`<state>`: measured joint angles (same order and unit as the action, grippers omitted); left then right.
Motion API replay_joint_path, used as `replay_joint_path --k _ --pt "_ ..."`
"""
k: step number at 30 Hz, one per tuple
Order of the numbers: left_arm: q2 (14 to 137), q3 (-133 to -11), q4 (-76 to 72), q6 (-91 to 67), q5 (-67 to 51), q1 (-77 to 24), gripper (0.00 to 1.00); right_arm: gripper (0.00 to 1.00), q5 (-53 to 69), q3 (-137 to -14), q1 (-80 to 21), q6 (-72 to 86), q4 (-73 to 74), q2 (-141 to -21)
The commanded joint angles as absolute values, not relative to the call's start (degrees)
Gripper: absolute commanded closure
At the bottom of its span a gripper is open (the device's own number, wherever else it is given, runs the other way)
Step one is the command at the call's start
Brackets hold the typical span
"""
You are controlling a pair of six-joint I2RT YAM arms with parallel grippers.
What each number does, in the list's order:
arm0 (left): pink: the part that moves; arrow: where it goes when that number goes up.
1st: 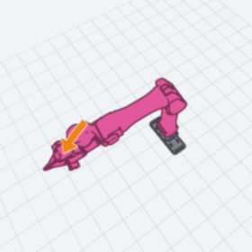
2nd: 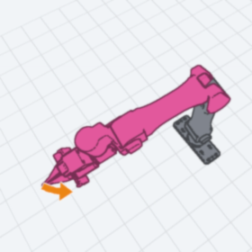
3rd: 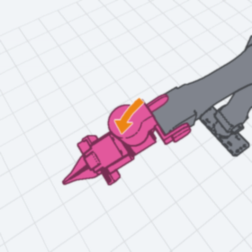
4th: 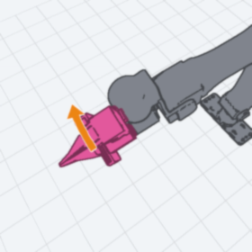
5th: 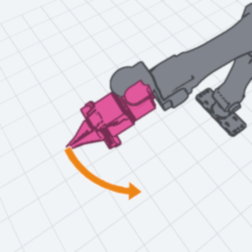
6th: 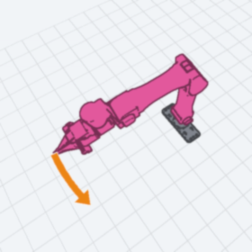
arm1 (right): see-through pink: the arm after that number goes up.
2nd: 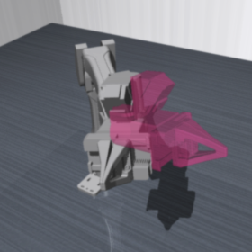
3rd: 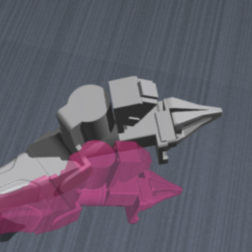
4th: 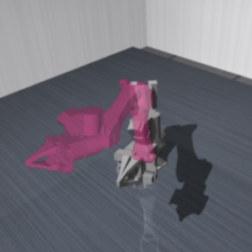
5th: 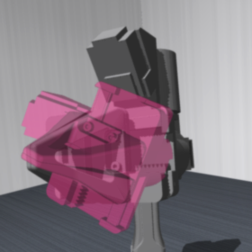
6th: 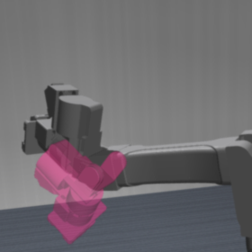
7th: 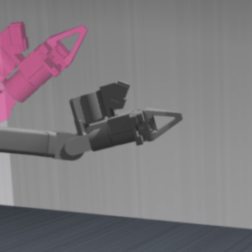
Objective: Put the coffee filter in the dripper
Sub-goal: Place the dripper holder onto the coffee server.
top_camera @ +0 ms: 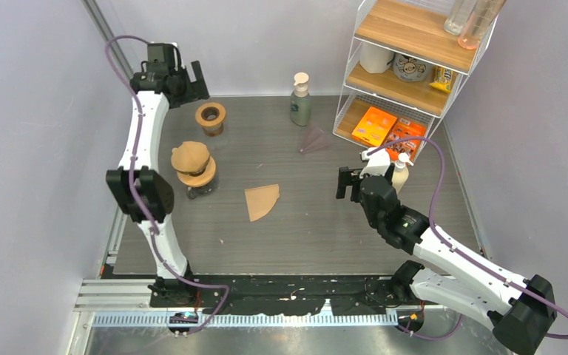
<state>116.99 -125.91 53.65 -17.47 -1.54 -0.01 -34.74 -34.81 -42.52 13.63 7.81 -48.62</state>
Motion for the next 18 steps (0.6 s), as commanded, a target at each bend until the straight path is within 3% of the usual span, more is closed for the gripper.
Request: replay_joint_path --k 1,10,13,16,18 --pt "103.37 -118.37 48.47 -15.76 -2.37 -4.04 0.00 0.04 -34.04 -34.99 -42.36 13.46 6.30 -47.58" --pt "81.71 -90.97 34.53 -16.04 -3.20 -15.39 0.00 0.04 -30.63 -34.70 -42.26 13.94 5.83 -47.65" --pt "78.42 -90.37 37.17 -21.03 1.47 -20.71 0.00 0.05 -28.83 -34.19 -42.27 14.19 4.96 -48.18" --pt "73.61 -80.98 25.32 -24.13 0.46 -25.71 0.00 0.05 -29.02 -34.84 -42.28 14.16 4.97 -49.29" --pt "73.21 -77.83 24.88 -25.43 -1.32 -28.12 0.00 0.05 -29.07 -35.13 -42.23 14.01 5.82 -49.55"
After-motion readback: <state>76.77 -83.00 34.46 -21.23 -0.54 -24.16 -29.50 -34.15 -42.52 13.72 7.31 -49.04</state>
